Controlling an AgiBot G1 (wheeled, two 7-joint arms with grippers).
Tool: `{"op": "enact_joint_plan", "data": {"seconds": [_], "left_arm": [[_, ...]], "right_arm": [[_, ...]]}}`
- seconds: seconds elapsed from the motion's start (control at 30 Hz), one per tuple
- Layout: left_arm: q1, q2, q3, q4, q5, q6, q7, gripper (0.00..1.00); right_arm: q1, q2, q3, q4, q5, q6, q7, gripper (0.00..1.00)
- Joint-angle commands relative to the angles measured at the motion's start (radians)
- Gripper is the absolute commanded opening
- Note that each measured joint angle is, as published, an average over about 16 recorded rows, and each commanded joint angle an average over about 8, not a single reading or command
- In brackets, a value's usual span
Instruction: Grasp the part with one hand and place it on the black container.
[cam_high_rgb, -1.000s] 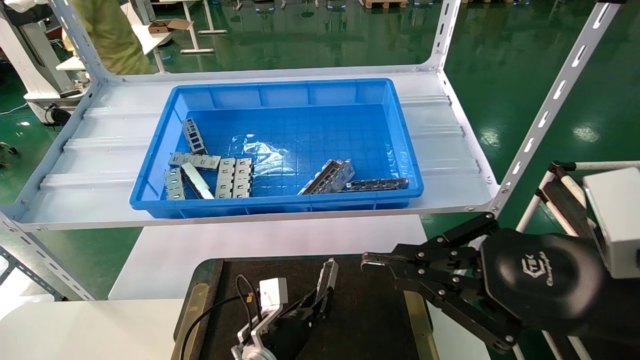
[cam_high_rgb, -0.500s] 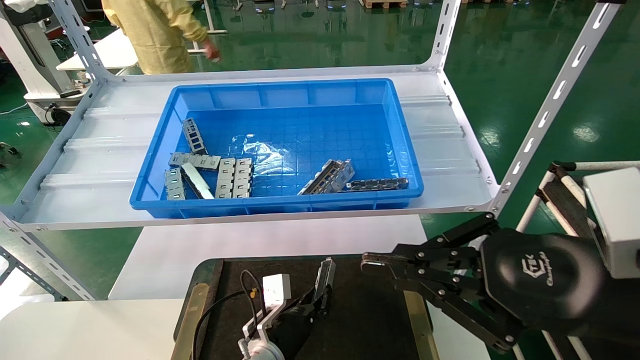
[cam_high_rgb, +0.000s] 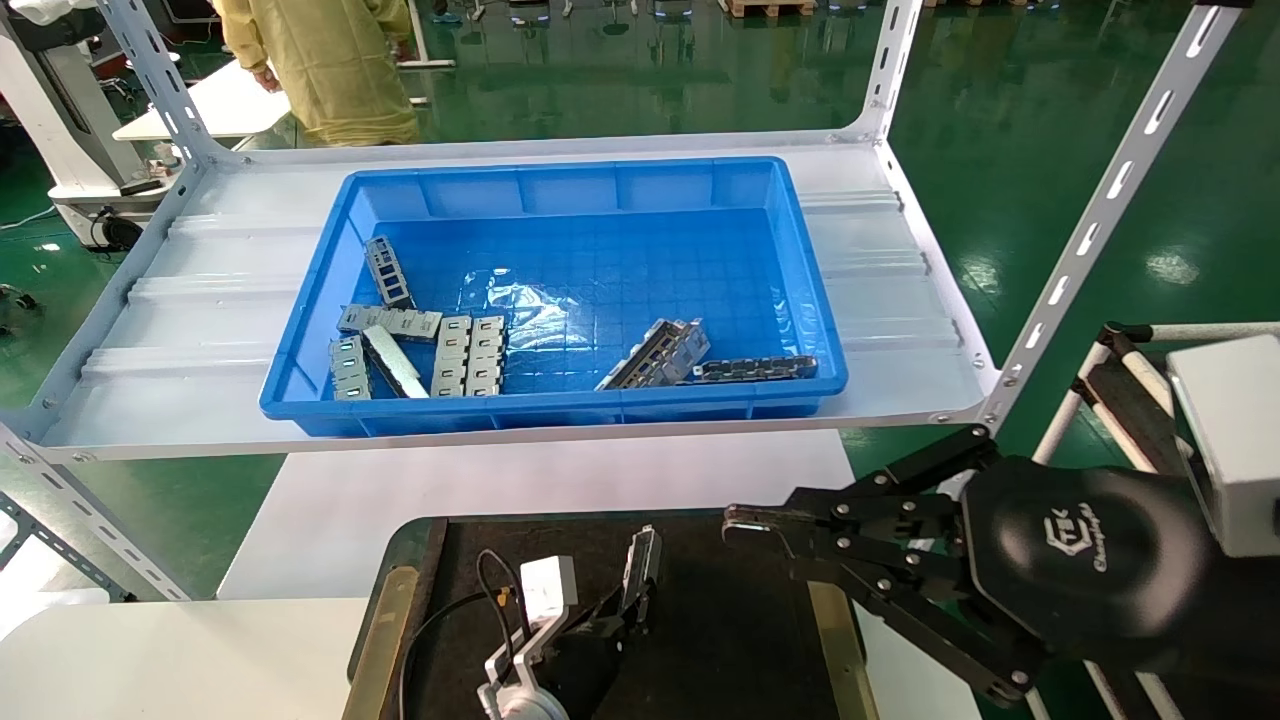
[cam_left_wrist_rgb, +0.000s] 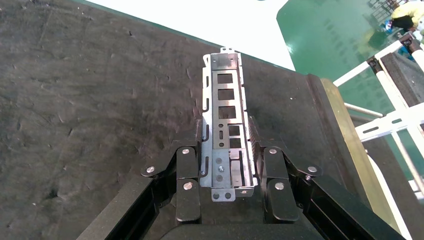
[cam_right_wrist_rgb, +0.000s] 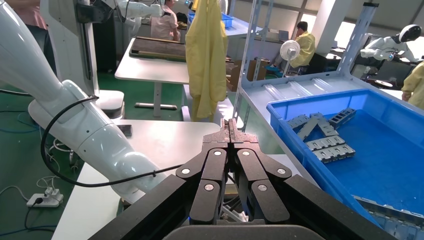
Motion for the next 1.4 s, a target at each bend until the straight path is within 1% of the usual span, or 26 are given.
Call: {"op": "enact_joint_plan", "data": {"seconds": [0.03,0.17,0.2,0.23,0.27,0.33,0.43,0.47,0.5,0.53,0.57,0.67,0.77,0.8,0.83,1.17,1.4], "left_arm": [[-0.004,0.0,0.018,-0.001,0.004,-0.012,-0.025,0.0],[-0.011,0.0,0.053,0.0,0.023,-0.039,-0.079,0.0],[-0.013,0.0,0.062,0.001,0.028,-0.046,-0.092,0.0],[-0.014,0.0,0.071,0.001,0.034,-0.054,-0.106,0.01],[-0.015,0.0,0.08,0.002,0.04,-0.061,-0.12,0.03],[-0.016,0.0,0.098,0.004,0.052,-0.075,-0.149,0.07],[-0.018,0.001,0.125,0.006,0.071,-0.094,-0.195,0.18],[-0.019,0.001,0.134,0.007,0.078,-0.101,-0.21,0.23],[-0.019,0.001,0.143,0.008,0.085,-0.107,-0.225,0.27],[-0.02,0.001,0.152,0.009,0.092,-0.113,-0.241,0.31],[-0.021,0.0,0.161,0.011,0.099,-0.119,-0.257,0.38],[-0.025,0.0,0.188,0.015,0.121,-0.134,-0.304,0.66],[-0.03,0.0,0.214,0.02,0.142,-0.146,-0.35,0.9],[-0.031,0.0,0.223,0.022,0.149,-0.149,-0.365,0.96],[-0.033,0.0,0.231,0.024,0.156,-0.153,-0.381,1.0],[-0.046,0.001,0.311,0.053,0.218,-0.195,-0.518,1.0],[-0.06,0.001,0.36,0.066,0.251,-0.22,-0.595,1.0]], "right_arm": [[0.0,0.0,0.0,0.0,0.0,0.0,0.0,0.15],[0.0,0.0,0.0,0.0,0.0,0.0,0.0,0.33],[0.0,0.0,0.0,0.0,0.0,0.0,0.0,0.36],[0.0,0.0,0.0,0.0,0.0,0.0,0.0,0.4],[0.0,0.0,0.0,0.0,0.0,0.0,0.0,0.48],[0.0,0.0,0.0,0.0,0.0,0.0,0.0,0.64],[0.0,0.0,0.0,0.0,0.0,0.0,0.0,0.88],[0.0,0.0,0.0,0.0,0.0,0.0,0.0,0.94],[0.0,0.0,0.0,0.0,0.0,0.0,0.0,0.99],[0.0,0.0,0.0,0.0,0.0,0.0,0.0,1.0],[0.0,0.0,0.0,0.0,0.0,0.0,0.0,1.0],[0.0,0.0,0.0,0.0,0.0,0.0,0.0,1.0],[0.0,0.0,0.0,0.0,0.0,0.0,0.0,1.0],[0.0,0.0,0.0,0.0,0.0,0.0,0.0,1.0],[0.0,0.0,0.0,0.0,0.0,0.0,0.0,1.0],[0.0,0.0,0.0,0.0,0.0,0.0,0.0,1.0],[0.0,0.0,0.0,0.0,0.0,0.0,0.0,1.0]]}}
